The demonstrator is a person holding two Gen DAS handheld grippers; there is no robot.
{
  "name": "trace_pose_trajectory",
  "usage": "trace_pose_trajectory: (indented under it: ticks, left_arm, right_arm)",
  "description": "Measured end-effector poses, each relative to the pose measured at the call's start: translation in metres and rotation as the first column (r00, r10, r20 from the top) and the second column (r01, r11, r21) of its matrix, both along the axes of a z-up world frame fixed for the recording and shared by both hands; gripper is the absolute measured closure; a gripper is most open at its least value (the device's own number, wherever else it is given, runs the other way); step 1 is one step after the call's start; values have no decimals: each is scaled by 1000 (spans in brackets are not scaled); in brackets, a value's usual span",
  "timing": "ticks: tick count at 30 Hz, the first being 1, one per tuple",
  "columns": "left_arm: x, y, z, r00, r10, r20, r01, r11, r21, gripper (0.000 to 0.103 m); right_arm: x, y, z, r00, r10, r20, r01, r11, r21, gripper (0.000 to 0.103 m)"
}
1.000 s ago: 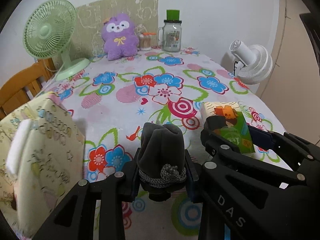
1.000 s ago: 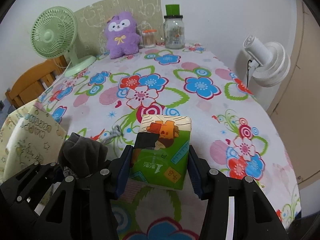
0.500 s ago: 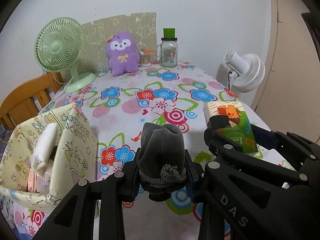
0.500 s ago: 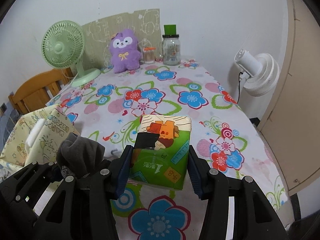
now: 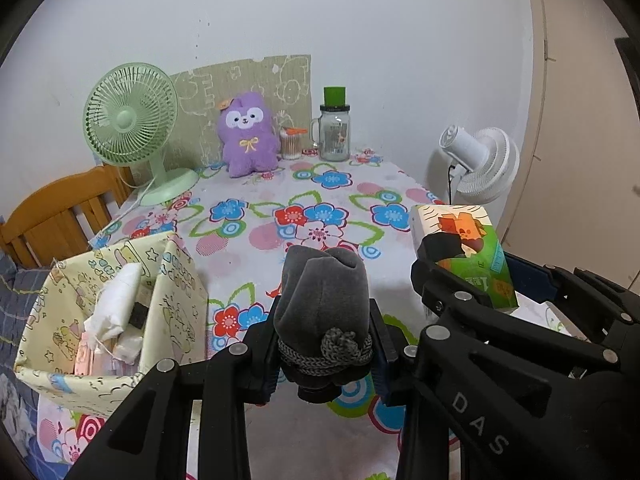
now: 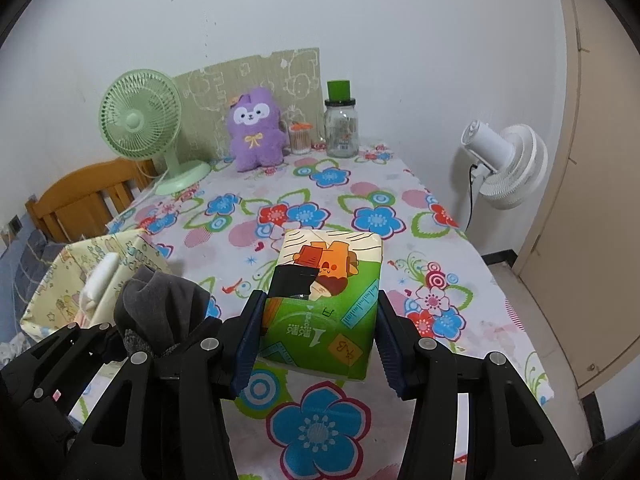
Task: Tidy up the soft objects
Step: 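Lift the gray item in the left tool while the right lifts the green tissue pack toward the box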
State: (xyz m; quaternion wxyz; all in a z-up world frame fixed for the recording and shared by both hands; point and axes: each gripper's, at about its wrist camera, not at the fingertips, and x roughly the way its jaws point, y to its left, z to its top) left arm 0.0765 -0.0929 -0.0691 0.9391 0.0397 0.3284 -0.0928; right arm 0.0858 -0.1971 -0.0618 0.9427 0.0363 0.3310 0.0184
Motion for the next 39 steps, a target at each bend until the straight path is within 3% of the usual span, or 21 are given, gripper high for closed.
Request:
trace_pose_trajectory:
  ticks: [28, 39]
  left_arm:
    - [-35, 28, 53, 994, 14, 106, -15, 1000, 6, 66]
    - [-30, 53, 56, 993, 42, 113, -44, 999, 12, 66]
  right_arm:
    - [-36, 28, 55, 993, 32, 114, -32, 999, -6, 48]
    - [-32, 54, 64, 992, 54, 118, -51, 998, -32, 48]
